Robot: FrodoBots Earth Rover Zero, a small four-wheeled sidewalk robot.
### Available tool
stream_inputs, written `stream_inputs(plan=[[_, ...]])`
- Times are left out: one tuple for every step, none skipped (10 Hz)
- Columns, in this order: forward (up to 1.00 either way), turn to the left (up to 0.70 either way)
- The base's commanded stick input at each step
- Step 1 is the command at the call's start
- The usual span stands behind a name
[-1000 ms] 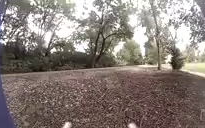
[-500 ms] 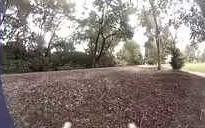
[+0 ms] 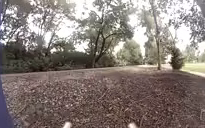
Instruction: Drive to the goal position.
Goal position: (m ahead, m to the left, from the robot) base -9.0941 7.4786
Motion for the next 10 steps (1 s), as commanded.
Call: stream_inputs(plan=[[-0.45,0.0],[-0.45,0.0],[-0.45,0.0],[-0.45,0.0],[-0.45,0.0],[-0.45,0.0],[-0.45,0.0],[-0.45,0.0],[-0.45,0.0],[-0.45,0.0]])
